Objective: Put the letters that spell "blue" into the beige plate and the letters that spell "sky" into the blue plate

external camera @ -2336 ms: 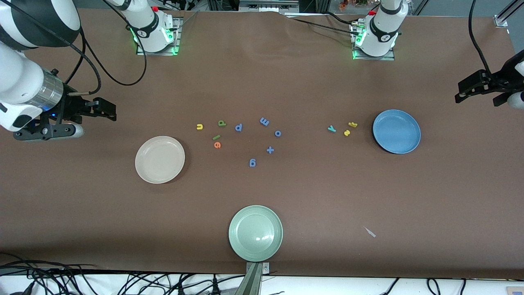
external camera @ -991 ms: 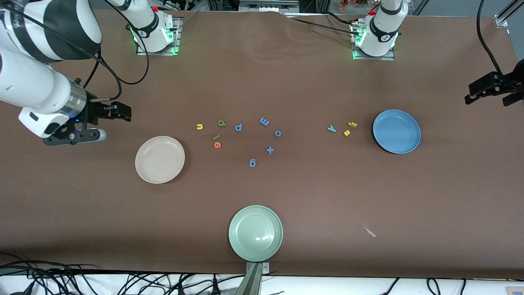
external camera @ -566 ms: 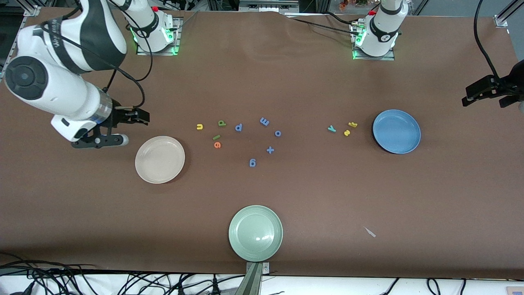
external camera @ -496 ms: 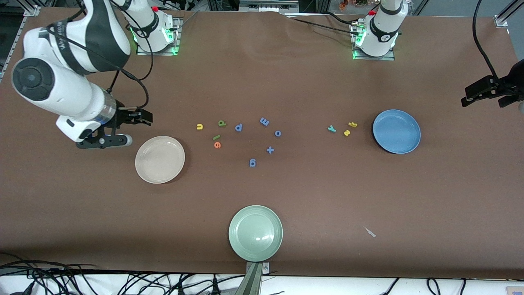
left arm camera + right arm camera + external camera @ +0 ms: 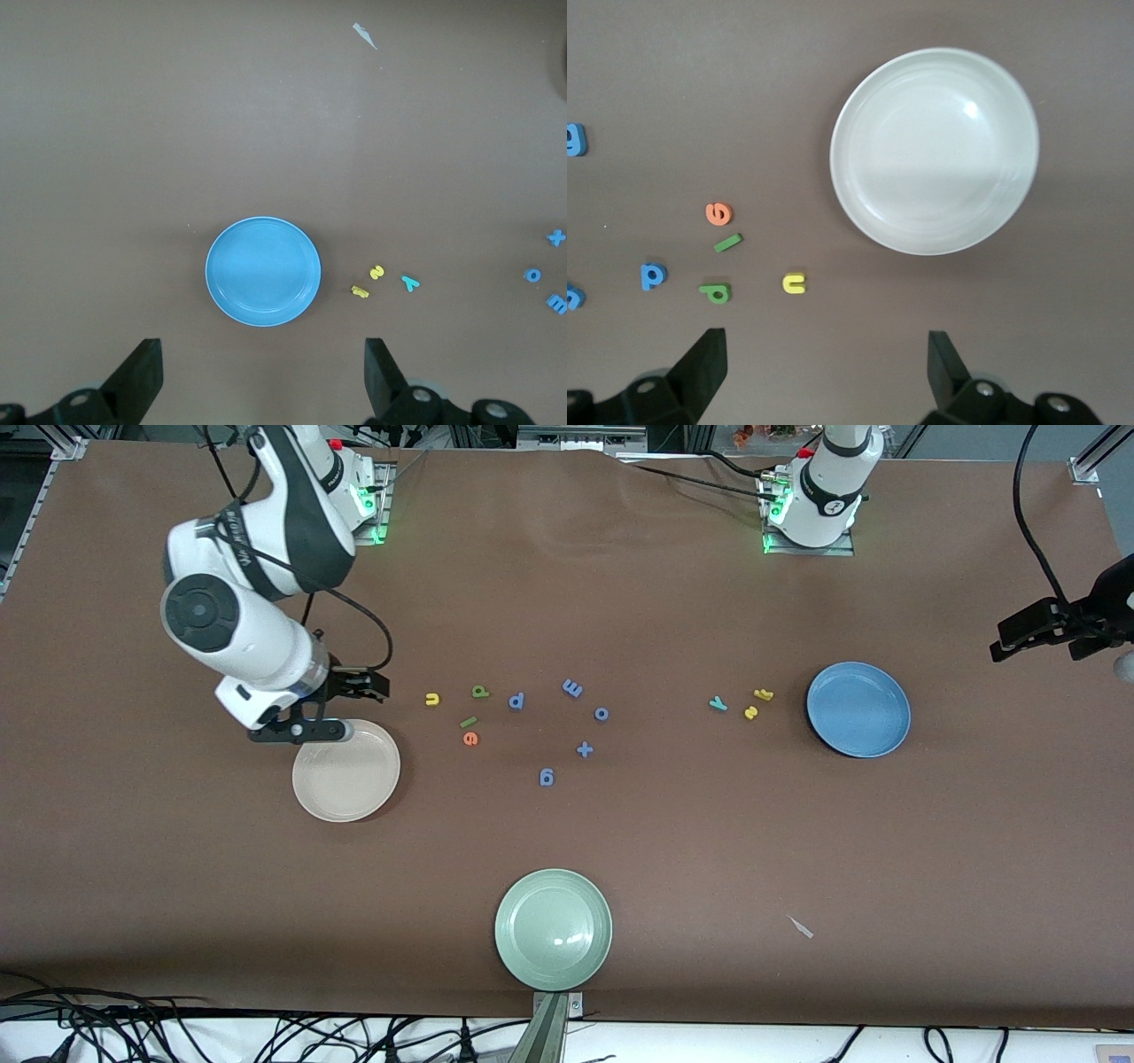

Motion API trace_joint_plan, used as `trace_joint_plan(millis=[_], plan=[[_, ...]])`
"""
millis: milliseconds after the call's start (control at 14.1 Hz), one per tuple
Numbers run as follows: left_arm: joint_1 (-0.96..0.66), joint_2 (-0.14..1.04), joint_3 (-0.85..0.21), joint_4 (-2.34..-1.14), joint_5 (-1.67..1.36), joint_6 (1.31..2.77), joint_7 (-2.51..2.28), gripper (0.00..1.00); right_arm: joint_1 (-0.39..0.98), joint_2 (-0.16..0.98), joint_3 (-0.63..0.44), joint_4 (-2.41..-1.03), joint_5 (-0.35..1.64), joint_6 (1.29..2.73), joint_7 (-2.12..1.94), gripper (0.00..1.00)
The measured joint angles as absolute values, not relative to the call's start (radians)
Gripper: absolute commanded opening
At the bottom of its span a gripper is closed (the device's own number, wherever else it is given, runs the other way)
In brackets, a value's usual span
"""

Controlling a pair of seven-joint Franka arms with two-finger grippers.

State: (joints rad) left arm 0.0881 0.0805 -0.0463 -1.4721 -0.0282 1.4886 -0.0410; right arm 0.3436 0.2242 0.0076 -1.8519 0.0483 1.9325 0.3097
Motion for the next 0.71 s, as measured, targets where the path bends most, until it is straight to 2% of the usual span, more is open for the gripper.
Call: trace_joint_plan(millis=[212, 496, 708], plan=[[0.074, 0.116, -0.052, -1.472, -0.062, 1.492, -0.13, 1.0, 0.343, 0.224, 0.037, -1.921, 0.048, 2.002, 0.338, 1.0], [0.043, 0.186, -0.059, -1.484, -0.052, 1.532, -0.239, 1.0, 0.344, 0.224, 0.098, -2.069, 0.048, 2.191, 0.425, 1.0], [0.041, 0.2, -0.06, -1.539, -0.052, 1.616, -0.304, 0.99, 0.345, 0.224, 0.129, -2.16, 0.048, 2.281, 0.466, 1.0]])
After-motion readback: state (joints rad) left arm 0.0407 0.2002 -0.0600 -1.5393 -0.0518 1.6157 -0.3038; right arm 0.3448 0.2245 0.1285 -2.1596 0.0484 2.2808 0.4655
